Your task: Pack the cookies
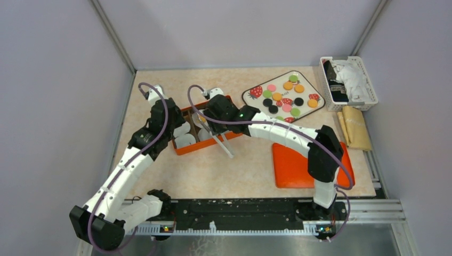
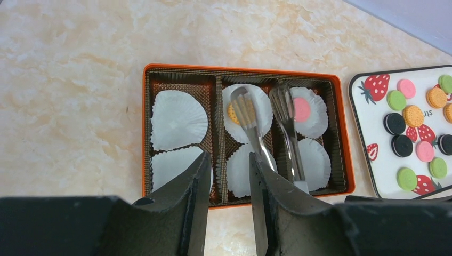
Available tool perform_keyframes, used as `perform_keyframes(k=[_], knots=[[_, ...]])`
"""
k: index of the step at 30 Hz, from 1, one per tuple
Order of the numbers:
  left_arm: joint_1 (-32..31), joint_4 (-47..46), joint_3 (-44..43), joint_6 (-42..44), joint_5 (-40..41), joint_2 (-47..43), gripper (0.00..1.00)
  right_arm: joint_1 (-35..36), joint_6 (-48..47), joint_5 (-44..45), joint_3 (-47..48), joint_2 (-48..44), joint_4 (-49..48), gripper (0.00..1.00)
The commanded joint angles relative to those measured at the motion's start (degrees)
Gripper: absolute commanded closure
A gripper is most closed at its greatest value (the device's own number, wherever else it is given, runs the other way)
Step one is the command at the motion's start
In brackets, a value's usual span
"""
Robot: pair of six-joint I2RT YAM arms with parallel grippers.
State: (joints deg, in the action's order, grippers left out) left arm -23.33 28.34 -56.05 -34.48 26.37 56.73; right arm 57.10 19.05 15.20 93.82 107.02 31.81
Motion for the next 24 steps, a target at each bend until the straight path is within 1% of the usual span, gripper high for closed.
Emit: perform_keyframes(k=[1, 5, 7, 8, 12, 17, 20, 24], knots=[[0.2, -2.2, -0.4, 0.9, -0.6, -1.5, 0.61, 0.0, -0.6, 5.0, 0.7, -5.7, -2.4, 0.48], [0.2, -2.8, -0.1, 0.7, -1.5, -1.3, 0.61, -0.1, -1.3, 8.2, -3.8, -12.0, -3.3, 0.48], [0.2, -3.0, -0.1, 0.5, -1.9, -1.1, 0.62, -0.2, -1.9, 8.7, -5.1, -12.5, -2.7, 0.43], [0.2, -3.1, -0.1, 0.5, -2.2, -0.9, 0.62, -0.2, -2.6, 8.4, -5.9, -12.2, -2.5, 0.41], [0.2, -3.0, -0.2, 0.3, -2.8, 0.0, 0.63, 0.0, -3.3, 3.4, -7.5, -8.9, -1.6, 0.41], [0.2, -2.8, -0.3, 0.3, -2.6, -0.3, 0.63, 1.3, -2.4, 0.0, -9.8, -5.4, -2.6, 0.41], [0.2, -3.0, 0.1, 0.2, -2.7, -0.3, 0.63, 1.8, -2.0, -1.0, -9.2, -4.1, -3.7, 0.41], [0.2, -2.6, -0.2, 0.2, -3.0, 0.3, 0.63, 1.8, -1.5, -2.5, -6.8, -1.4, -3.6, 0.38]])
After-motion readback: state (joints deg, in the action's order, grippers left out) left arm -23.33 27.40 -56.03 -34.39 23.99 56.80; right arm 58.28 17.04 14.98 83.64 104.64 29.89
